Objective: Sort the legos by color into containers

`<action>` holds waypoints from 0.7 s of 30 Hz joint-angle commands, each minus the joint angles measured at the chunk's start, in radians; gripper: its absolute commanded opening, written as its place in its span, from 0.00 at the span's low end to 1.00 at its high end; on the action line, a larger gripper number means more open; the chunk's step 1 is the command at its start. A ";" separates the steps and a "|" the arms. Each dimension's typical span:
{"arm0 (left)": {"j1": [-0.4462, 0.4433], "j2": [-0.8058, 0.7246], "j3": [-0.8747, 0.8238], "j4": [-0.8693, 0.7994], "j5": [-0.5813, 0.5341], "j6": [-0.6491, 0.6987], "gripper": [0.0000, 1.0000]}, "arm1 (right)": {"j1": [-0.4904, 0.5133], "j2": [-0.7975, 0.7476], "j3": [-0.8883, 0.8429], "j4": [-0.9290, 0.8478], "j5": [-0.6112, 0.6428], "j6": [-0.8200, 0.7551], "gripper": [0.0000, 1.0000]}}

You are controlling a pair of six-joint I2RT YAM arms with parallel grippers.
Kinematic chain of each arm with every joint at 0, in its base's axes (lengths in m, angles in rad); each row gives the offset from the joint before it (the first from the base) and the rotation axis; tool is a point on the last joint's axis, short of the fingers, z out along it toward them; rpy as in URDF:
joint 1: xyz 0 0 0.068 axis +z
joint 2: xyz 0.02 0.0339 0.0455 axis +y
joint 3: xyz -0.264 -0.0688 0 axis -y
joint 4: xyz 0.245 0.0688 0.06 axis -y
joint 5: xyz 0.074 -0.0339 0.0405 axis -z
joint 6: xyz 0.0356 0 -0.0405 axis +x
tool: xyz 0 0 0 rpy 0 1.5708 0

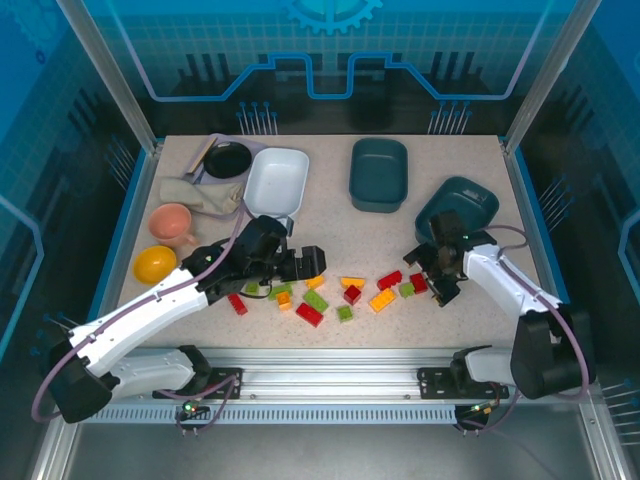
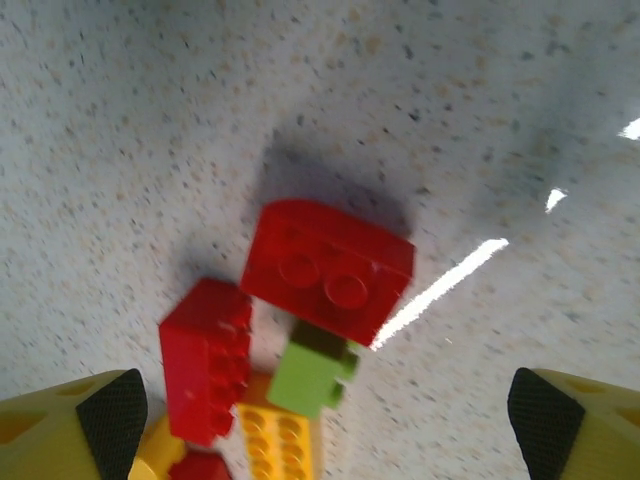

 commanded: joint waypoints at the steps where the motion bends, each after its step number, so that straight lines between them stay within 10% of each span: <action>1: -0.010 -0.027 -0.004 0.014 -0.015 -0.013 0.99 | -0.027 0.058 -0.017 0.086 -0.044 0.078 0.96; 21: -0.013 -0.026 0.005 0.024 -0.028 -0.027 0.99 | -0.053 0.232 -0.015 0.122 -0.054 0.092 0.60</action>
